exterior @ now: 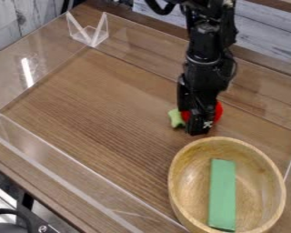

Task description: Move the red object to the left side of the table

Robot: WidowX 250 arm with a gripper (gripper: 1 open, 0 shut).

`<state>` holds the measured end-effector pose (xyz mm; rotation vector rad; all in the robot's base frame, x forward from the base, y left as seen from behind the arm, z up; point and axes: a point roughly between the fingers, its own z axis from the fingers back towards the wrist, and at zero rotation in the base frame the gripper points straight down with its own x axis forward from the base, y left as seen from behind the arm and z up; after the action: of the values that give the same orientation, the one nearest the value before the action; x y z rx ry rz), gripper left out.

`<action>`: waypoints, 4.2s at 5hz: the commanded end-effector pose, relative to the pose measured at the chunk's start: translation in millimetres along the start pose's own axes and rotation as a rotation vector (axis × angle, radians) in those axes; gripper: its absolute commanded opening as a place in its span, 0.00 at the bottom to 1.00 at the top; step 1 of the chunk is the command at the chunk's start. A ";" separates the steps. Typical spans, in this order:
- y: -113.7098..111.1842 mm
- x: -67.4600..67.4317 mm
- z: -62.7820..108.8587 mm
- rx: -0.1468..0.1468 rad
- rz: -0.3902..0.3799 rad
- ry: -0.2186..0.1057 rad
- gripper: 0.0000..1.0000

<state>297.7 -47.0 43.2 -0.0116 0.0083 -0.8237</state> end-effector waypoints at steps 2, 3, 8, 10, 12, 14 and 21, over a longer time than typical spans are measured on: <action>23.6 -7.9 -5.4 0.042 -0.084 -0.075 1.00; 31.8 -14.7 -17.4 0.032 -0.123 -0.073 1.00; 36.3 -16.9 74.9 0.214 -0.073 -0.058 0.00; 50.3 -58.8 82.1 0.194 0.036 -0.045 0.00; 49.0 -84.9 70.1 0.171 -0.026 -0.053 0.00; 30.3 -71.4 71.8 0.151 -0.280 -0.066 0.00; 47.8 -75.5 87.7 0.086 -0.395 -0.043 0.00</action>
<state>275.5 38.9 117.0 0.0192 -0.0313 -1.2243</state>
